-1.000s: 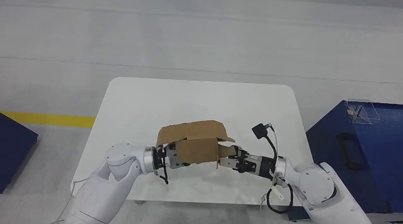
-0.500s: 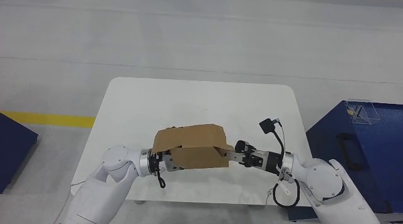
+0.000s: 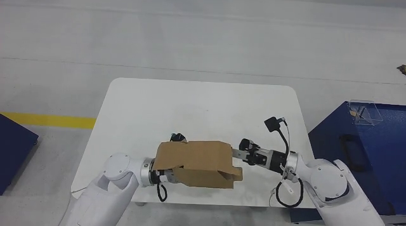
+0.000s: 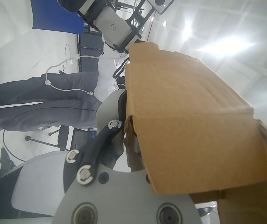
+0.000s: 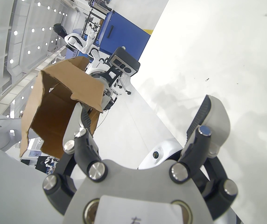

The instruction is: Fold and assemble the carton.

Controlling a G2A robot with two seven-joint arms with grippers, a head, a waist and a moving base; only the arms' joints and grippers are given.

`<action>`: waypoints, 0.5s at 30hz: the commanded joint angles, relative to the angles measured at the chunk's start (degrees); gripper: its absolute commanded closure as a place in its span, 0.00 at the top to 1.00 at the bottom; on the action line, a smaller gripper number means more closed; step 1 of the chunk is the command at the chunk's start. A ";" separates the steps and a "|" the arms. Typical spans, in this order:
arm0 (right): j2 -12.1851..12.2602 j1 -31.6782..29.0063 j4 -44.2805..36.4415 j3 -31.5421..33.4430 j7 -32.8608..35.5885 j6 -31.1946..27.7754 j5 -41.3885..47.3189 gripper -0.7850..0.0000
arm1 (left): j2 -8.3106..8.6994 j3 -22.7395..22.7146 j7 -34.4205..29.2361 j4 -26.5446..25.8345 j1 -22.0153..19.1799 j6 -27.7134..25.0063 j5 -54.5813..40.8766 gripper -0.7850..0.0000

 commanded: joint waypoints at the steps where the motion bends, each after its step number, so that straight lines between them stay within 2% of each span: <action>1: -0.07 0.41 0.22 -0.50 -0.27 0.19 -0.23 1.00 | -0.04 0.50 -0.46 -0.35 0.07 -0.54 0.17 0.00; 8: -0.24 1.06 0.23 -1.64 -1.12 1.18 -0.92 1.00 | 0.00 0.75 1.61 -0.60 0.19 -1.08 1.26 0.00; 15: 0.26 -1.68 -2.45 4.36 -0.68 -0.14 4.99 1.00 | 0.03 0.77 2.98 -0.54 0.45 -0.02 1.56 0.00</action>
